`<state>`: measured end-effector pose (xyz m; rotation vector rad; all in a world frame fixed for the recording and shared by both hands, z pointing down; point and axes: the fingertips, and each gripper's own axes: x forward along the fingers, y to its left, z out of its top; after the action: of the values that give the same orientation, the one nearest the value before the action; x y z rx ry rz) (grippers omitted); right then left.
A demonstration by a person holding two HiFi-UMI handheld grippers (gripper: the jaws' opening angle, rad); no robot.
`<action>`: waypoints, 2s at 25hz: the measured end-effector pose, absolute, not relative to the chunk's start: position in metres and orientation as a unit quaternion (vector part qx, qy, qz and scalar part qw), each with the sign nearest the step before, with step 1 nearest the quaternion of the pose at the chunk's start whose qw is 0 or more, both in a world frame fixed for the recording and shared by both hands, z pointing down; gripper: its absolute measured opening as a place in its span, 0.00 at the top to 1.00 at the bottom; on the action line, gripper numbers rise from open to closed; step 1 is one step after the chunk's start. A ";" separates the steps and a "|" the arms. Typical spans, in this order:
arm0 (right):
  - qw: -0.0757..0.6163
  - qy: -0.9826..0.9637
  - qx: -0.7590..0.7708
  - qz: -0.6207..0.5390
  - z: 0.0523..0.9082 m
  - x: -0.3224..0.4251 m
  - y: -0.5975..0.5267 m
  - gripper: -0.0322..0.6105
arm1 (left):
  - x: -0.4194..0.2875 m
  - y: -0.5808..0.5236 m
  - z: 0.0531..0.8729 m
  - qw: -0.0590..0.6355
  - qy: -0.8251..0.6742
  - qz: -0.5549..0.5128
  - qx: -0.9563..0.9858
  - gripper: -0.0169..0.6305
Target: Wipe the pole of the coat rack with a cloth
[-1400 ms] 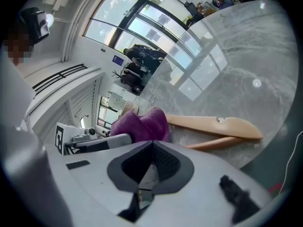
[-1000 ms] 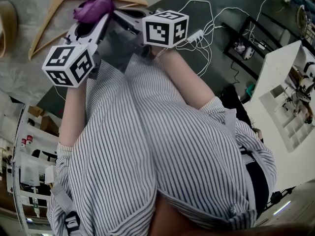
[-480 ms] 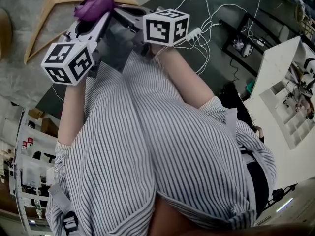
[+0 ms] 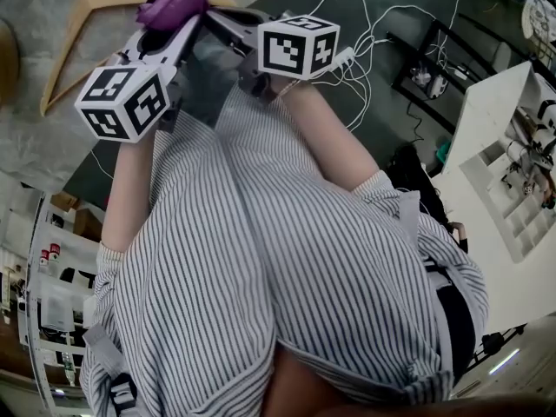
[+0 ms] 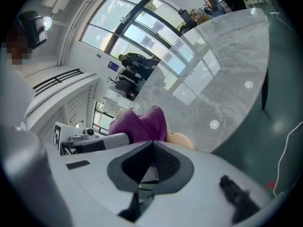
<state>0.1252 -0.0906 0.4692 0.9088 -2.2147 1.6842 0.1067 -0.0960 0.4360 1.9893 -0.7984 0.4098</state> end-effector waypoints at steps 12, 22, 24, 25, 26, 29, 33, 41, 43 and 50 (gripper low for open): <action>0.096 -0.742 0.333 0.573 0.473 0.139 -0.091 0.92 | 0.123 -0.097 0.438 0.466 -0.310 0.163 0.812 0.85; 0.091 -0.749 0.324 0.570 0.466 0.134 -0.089 0.92 | 0.116 -0.093 0.434 0.462 -0.317 0.163 0.812 0.85; 0.089 -0.750 0.325 0.569 0.464 0.133 -0.090 0.92 | 0.114 -0.094 0.431 0.460 -0.317 0.163 0.813 0.85; 0.089 -0.751 0.326 0.568 0.464 0.132 -0.091 0.92 | 0.112 -0.094 0.429 0.459 -0.317 0.162 0.814 0.85; 0.087 -0.751 0.327 0.567 0.463 0.130 -0.091 0.92 | 0.109 -0.094 0.428 0.459 -0.317 0.162 0.814 0.85; 0.082 -0.753 0.331 0.562 0.457 0.122 -0.091 0.92 | 0.096 -0.092 0.423 0.455 -0.320 0.159 0.816 0.85; 0.074 -0.761 0.339 0.548 0.446 0.104 -0.091 0.92 | 0.071 -0.089 0.414 0.447 -0.324 0.154 0.819 0.85; 0.055 -0.790 0.353 0.498 0.404 0.048 -0.092 0.92 | 0.002 -0.081 0.378 0.422 -0.327 0.131 0.835 0.85; 0.056 -0.799 0.355 0.482 0.394 0.033 -0.091 0.92 | -0.017 -0.078 0.368 0.417 -0.332 0.119 0.837 0.85; 0.048 -0.823 0.357 0.440 0.363 -0.002 -0.082 0.92 | -0.056 -0.066 0.346 0.402 -0.334 0.088 0.848 0.85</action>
<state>-0.0024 -0.0817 0.3635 1.0893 -2.5088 1.3402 -0.0559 -0.0656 0.3459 2.1433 -0.8431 0.2211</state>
